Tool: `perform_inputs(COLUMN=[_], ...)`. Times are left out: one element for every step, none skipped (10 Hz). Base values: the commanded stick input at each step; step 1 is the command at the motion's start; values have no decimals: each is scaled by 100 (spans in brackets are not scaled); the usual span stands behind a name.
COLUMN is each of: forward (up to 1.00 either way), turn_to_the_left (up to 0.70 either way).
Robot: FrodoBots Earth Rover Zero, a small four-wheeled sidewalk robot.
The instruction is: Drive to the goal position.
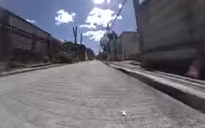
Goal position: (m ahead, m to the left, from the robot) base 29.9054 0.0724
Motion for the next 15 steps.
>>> perform_inputs(forward=[100,100,100,100,100,100,100,100,100,100,100,100,100,100,100], turn_to_the_left=[0,0,0,0,0,0,0,0,0,0,0,0,0,0,0])
